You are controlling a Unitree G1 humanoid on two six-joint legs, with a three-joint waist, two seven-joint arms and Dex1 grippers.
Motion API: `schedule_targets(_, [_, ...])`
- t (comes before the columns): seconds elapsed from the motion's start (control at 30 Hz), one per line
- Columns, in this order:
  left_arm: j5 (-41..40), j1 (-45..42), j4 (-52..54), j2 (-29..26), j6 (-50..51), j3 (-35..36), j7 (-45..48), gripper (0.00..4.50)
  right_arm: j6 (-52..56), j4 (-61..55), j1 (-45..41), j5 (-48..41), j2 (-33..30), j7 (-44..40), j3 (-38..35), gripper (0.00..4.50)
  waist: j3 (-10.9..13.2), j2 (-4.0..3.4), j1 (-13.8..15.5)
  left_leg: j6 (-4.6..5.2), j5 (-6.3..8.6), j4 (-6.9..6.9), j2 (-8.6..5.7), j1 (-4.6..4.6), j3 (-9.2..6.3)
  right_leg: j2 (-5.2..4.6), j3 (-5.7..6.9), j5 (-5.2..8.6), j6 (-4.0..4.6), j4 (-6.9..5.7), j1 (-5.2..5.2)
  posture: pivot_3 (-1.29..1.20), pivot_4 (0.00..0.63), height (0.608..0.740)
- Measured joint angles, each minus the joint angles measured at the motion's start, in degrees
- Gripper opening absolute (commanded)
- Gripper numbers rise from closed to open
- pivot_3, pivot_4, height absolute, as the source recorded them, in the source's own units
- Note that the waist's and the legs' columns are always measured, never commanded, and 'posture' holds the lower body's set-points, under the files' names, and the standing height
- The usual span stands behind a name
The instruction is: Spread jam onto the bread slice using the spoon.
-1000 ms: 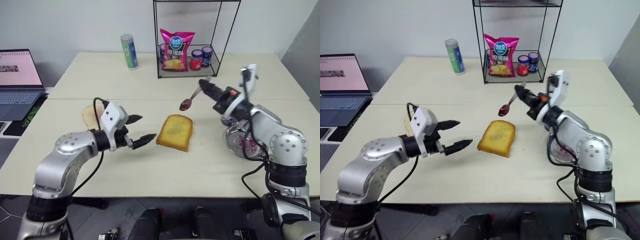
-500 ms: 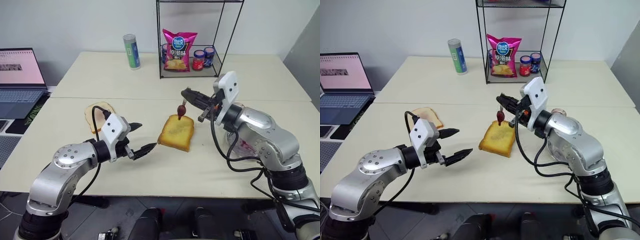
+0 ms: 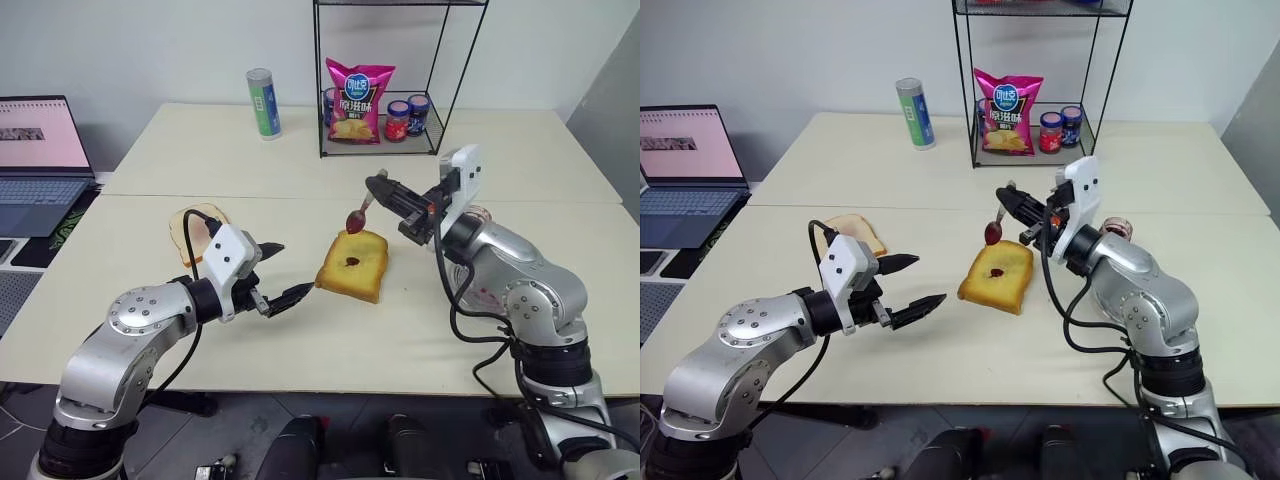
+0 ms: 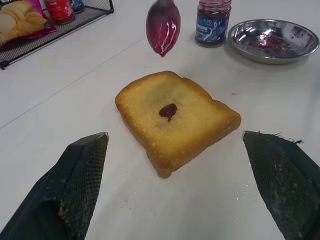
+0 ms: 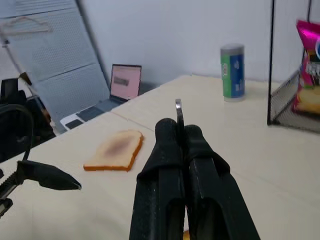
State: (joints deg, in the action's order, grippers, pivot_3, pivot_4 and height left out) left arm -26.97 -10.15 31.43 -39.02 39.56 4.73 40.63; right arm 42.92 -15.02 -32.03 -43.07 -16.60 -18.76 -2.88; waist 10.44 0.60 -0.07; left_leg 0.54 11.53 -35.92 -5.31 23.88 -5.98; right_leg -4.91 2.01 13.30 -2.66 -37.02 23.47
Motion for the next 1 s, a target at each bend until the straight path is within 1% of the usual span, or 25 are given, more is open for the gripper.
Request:
schedule_targets(0.03, [0.0,0.0,0.0,0.0,0.0,-0.1,0.0,4.5,1.2,1.4,0.5,-1.4,1.8,1.4,-1.5,0.02,0.0,0.0,0.0,0.0,0.0,0.0,0.0,0.0,0.01,0.0,-0.01,0.0,0.0,-0.01,0.01,0.0,0.15,0.74])
schedule_targets(0.07, [0.1,-0.3,0.0,0.0,0.0,-0.3,-0.1,4.5,3.0,4.5,1.4,-4.4,5.1,4.3,-4.7,0.02,0.0,0.0,0.0,-0.01,0.0,0.01,0.0,0.0,0.0,0.0,0.0,-0.01,0.01,-0.01,0.01,0.0,0.15,0.74])
schedule_targets(0.13, [0.1,-0.5,0.0,0.0,0.0,-0.5,-0.1,4.5,3.8,6.7,2.0,-5.8,6.6,6.1,-6.2,0.02,0.0,-0.04,0.0,-0.01,-0.01,0.01,-0.03,0.01,0.03,0.0,-0.03,-0.01,0.01,-0.02,0.02,0.0,0.15,0.74])
schedule_targets(0.2, [0.1,-0.9,-0.2,-0.1,0.0,-0.5,0.0,4.5,5.7,9.5,2.7,-9.3,9.6,9.2,-10.2,0.02,0.0,-0.03,0.0,0.0,-0.01,0.01,-0.01,0.0,0.03,0.02,-0.03,-0.01,0.02,-0.02,0.02,0.0,0.15,0.74])
schedule_targets(0.27, [0.1,-1.1,-0.2,-0.1,0.0,-0.5,0.0,4.5,7.5,10.9,3.7,-10.8,10.2,10.6,-11.1,0.02,0.0,-0.05,-0.1,0.0,-0.01,0.01,-0.01,0.0,0.05,0.02,-0.04,-0.01,0.02,-0.02,0.03,0.0,0.15,0.74])
schedule_targets(0.6, [0.2,-1.1,-0.2,-0.1,0.0,-0.5,-0.2,4.5,8.8,15.6,4.5,-9.6,12.2,11.4,-10.4,0.02,0.0,-0.05,-0.1,0.0,-0.01,0.01,0.0,-0.01,0.05,0.04,-0.02,-0.01,0.01,-0.04,0.03,0.0,0.15,0.74])
schedule_targets(0.8, [0.3,-1.1,-0.3,-0.1,0.0,-0.5,-0.5,4.5,7.7,17.7,3.2,-8.9,13.1,12.1,-11.0,0.02,0.0,-0.05,-0.2,0.0,-0.01,0.01,0.0,-0.01,0.04,0.04,-0.01,-0.01,0.01,-0.04,0.02,0.0,0.15,0.74])
schedule_targets(1.0, [0.3,-1.3,-0.3,-0.1,-0.1,-0.5,-0.5,4.5,2.9,18.5,2.0,-2.8,11.3,10.1,-8.4,0.02,0.0,-0.05,-0.2,0.0,-0.01,-0.01,-0.01,-0.02,0.06,0.05,-0.01,-0.01,0.0,-0.05,0.02,0.0,0.15,0.74])
